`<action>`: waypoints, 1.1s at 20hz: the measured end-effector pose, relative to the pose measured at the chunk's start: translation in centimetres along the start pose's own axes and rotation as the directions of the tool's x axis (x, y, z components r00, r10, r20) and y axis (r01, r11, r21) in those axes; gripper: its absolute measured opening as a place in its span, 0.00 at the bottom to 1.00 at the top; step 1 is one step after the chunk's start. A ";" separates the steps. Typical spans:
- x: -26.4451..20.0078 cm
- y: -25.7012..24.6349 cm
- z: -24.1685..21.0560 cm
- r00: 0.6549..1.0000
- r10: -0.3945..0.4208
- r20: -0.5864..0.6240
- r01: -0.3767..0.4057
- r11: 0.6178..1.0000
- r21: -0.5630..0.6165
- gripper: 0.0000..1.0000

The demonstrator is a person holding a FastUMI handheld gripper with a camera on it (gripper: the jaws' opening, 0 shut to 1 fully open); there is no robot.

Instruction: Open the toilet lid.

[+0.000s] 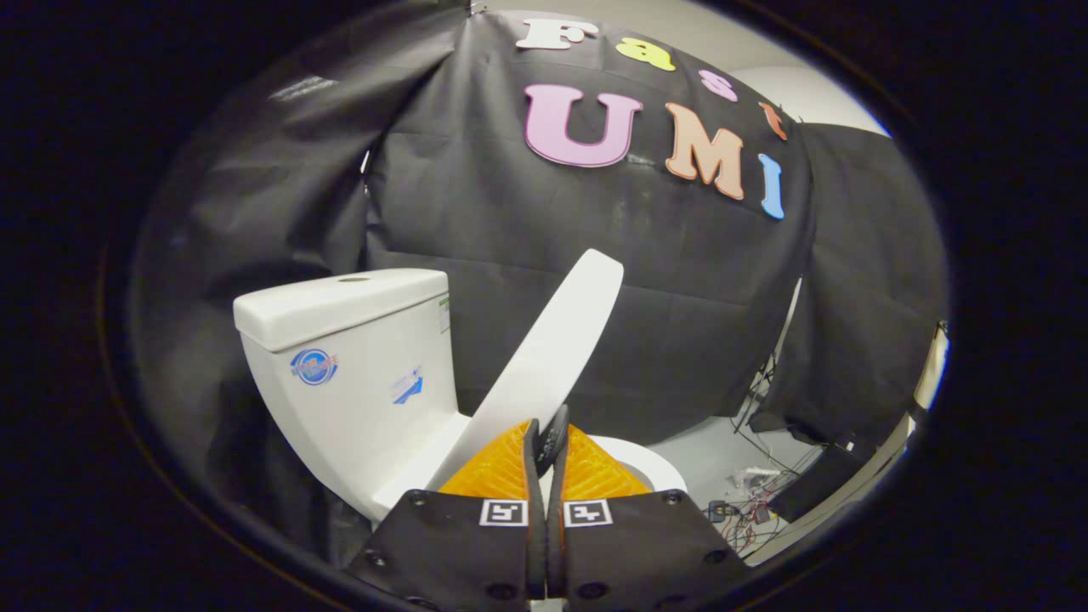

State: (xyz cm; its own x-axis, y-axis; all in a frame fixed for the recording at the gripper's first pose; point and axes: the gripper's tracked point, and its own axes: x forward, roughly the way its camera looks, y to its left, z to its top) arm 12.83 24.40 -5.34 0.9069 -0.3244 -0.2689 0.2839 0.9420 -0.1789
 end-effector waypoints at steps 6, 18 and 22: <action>0.0 3.6 2.1 0.999 0.004 0.039 -0.001 0.997 -0.074 0.01; 0.4 9.0 3.9 0.993 0.066 0.094 -0.070 0.997 0.042 0.01; 0.7 11.1 4.4 0.989 0.111 0.093 -0.117 0.991 0.064 0.01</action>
State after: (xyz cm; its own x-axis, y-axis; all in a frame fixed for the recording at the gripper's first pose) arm 18.00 35.01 -3.32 0.9578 -0.2085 -0.1980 0.1950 0.9771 -0.0853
